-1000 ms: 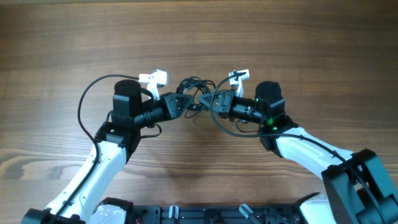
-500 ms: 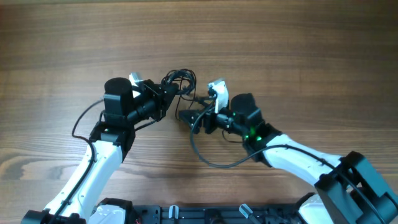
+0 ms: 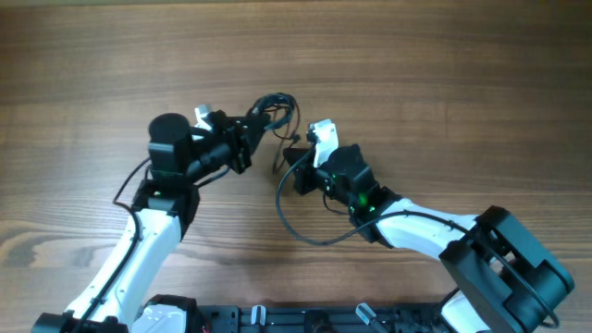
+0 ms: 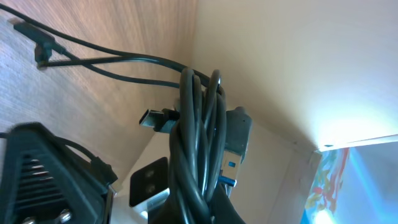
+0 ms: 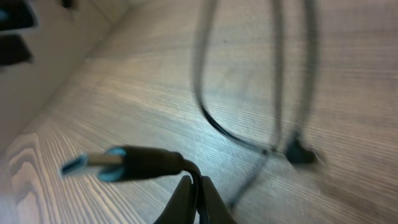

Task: Untangle cables

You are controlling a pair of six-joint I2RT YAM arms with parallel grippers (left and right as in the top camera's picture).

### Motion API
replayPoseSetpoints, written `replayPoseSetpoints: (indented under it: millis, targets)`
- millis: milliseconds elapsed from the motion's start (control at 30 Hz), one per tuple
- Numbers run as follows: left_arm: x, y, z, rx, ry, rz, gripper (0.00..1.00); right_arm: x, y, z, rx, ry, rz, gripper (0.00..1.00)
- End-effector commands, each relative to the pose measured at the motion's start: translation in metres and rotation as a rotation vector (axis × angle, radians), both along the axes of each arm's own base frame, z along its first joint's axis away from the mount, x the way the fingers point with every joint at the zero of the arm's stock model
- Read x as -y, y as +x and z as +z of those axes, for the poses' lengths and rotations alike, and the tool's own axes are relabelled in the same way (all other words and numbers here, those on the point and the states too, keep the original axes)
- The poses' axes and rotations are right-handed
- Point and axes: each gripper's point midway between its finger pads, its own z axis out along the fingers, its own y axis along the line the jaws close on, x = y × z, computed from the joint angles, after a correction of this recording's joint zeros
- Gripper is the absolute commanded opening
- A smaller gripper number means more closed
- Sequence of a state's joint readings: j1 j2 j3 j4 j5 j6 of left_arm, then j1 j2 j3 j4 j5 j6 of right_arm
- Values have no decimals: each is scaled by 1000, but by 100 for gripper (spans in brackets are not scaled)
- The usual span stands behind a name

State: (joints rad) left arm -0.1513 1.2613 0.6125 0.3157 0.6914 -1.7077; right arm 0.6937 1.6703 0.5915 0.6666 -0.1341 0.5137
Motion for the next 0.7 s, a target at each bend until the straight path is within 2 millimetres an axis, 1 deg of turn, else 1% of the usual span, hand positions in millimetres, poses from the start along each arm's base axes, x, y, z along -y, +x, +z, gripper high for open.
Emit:
replayPoseSetpoints:
  millis: [0, 67, 100, 133, 200, 233, 267, 300, 367, 400, 433, 467, 533, 633, 667]
  targets:
    - [-19, 1, 10, 209, 117, -83, 4, 21, 14, 4, -66, 48, -65, 32]
    - [-23, -5, 14, 367, 210, -166, 4, 31, 14, 8, -98, 63, -47, 54]
    - [-23, -9, 16, 465, 261, -221, 4, 34, 12, 12, -121, 87, -12, 66]
    - [-18, -17, 18, 575, 307, -294, 4, 39, 8, 21, -160, 141, 33, 75]
    - [-9, -33, 22, 787, 370, -425, 4, 46, 0, 42, -306, 320, 109, 92]
    - [-6, -37, 20, 832, 390, -455, 4, 50, -4, 49, -381, 395, 135, 98]
    - [-5, -40, 14, 844, 411, -475, 4, 55, -9, 55, -487, 475, 163, 100]
    - [-3, -42, 11, 848, 420, -490, 4, 56, -12, 57, -549, 512, 162, 100]
    - [3, -47, 8, 864, 426, -520, 4, 50, -17, 59, -659, 566, 139, 100]
    - [8, -50, 7, 885, 430, -540, 4, 46, -18, 62, -702, 598, 131, 100]
    - [12, -53, 6, 896, 431, -555, 4, 44, -18, 68, -709, 622, 133, 100]
    - [16, -56, 5, 906, 432, -576, 4, 42, -15, 80, -717, 675, 134, 100]
    - [19, -59, 2, 909, 437, -591, 4, 41, -11, 96, -718, 737, 139, 100]
    - [20, -60, 2, 908, 435, -595, 4, 41, -9, 109, -747, 800, 135, 100]
    - [20, -60, 2, 908, 435, -595, 4, 42, -5, 109, -757, 819, 108, 99]
